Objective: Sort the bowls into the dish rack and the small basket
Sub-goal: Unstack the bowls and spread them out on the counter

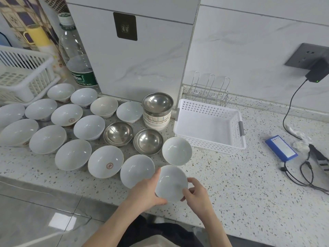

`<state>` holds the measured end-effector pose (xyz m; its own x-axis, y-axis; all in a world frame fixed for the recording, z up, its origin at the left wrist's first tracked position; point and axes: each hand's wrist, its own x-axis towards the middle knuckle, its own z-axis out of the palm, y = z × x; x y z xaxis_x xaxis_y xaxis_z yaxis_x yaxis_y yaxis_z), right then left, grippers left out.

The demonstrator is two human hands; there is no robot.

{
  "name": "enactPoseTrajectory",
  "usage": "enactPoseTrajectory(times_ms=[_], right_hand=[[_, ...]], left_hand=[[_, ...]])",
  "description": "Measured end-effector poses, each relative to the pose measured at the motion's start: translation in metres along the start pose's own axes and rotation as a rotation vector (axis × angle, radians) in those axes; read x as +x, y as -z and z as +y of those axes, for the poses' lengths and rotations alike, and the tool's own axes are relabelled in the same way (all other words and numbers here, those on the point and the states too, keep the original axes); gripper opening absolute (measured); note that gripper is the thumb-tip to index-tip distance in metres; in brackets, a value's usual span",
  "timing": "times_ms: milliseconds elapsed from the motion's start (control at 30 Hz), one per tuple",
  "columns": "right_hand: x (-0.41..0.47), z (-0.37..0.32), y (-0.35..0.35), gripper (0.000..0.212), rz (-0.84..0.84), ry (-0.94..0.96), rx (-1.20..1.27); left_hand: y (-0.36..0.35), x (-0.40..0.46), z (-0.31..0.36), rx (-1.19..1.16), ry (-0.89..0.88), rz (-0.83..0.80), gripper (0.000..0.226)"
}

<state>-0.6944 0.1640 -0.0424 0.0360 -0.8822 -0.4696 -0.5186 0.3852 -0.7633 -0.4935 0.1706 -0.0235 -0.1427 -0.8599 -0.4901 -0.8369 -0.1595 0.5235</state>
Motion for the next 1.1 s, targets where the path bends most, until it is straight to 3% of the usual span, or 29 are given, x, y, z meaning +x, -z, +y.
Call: enactPoseTrajectory(times_ms=[100, 233, 400, 533, 633, 733, 867, 1033, 1100], right_hand=[[0.000, -0.002, 0.002, 0.026, 0.022, -0.038, -0.033], [-0.001, -0.007, 0.005, 0.039, 0.174, -0.085, -0.061], [0.009, -0.034, 0.013, 0.039, 0.280, -0.077, -0.046], [0.028, -0.066, 0.017, 0.036, 0.288, -0.029, -0.033], [0.043, -0.090, 0.016, 0.033, 0.299, -0.001, -0.002], [0.053, -0.106, 0.010, 0.030, 0.333, 0.014, 0.039], [0.055, -0.110, 0.002, 0.029, 0.359, -0.002, 0.062], [0.050, -0.109, -0.004, 0.032, 0.414, -0.022, 0.084], [0.050, -0.113, -0.006, 0.031, 0.433, -0.028, 0.102]], left_hand=[[0.002, 0.000, -0.001, -0.012, -0.007, 0.023, 0.100], [0.021, 0.008, -0.007, -0.063, -0.001, 0.167, 0.076], [0.077, 0.039, -0.011, -0.431, 0.074, 0.321, 0.056], [0.128, 0.080, -0.002, -0.722, 0.109, 0.401, 0.063], [0.161, 0.111, 0.009, -0.879, 0.163, 0.394, 0.065], [0.178, 0.132, 0.019, -0.938, 0.230, 0.336, 0.052], [0.180, 0.140, 0.023, -0.919, 0.160, 0.330, 0.034], [0.181, 0.137, 0.017, -1.028, 0.080, 0.337, 0.052], [0.185, 0.133, 0.013, -1.104, 0.055, 0.312, 0.048]])
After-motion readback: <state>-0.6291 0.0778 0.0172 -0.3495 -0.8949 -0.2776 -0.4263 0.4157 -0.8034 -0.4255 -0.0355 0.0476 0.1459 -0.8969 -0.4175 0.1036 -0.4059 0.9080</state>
